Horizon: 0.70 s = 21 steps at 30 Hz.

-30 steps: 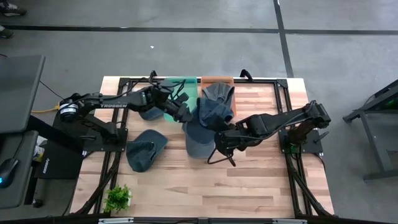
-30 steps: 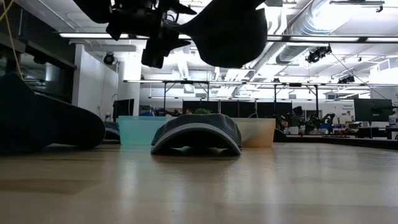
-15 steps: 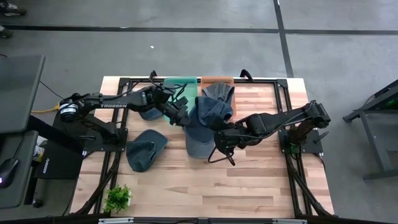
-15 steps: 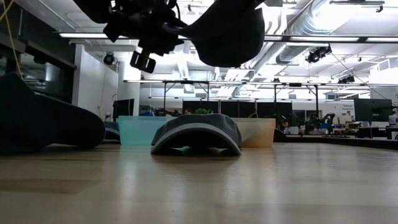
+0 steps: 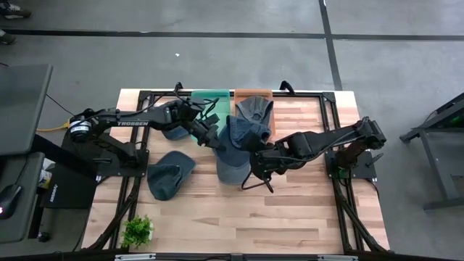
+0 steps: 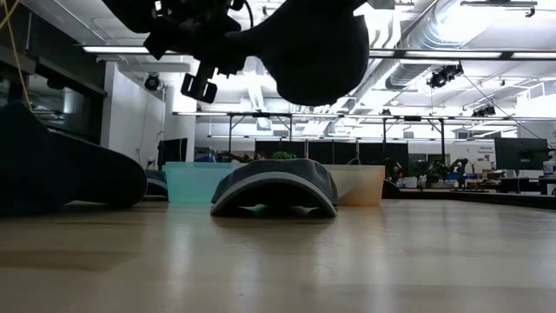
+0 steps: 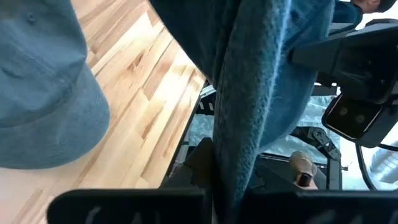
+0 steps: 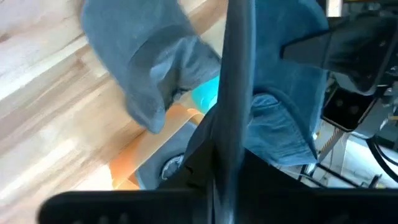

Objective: Pick & Place hat
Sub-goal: Put the bottom right blue cap into the green bin

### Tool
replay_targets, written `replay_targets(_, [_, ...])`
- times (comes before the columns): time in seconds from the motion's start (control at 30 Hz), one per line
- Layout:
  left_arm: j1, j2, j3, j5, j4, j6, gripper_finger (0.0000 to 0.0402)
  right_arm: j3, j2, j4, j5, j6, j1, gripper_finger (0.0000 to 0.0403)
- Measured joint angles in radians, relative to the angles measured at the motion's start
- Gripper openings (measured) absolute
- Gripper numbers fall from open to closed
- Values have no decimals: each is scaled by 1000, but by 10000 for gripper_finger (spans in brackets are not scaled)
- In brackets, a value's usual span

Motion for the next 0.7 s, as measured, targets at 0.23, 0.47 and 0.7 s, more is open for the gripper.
replay_targets(0.23, [0, -1, 1, -27, 31, 5, 6, 0, 1, 3, 21, 124, 1, 86])
replay_targets(0.47, [0, -1, 1, -58, 30, 16, 6, 0, 1, -8, -25, 249, 1, 138])
replay_targets(0.7, [0, -1, 2, -107, 29, 43, 6, 0, -10, -43, -1, 356, 1, 202])
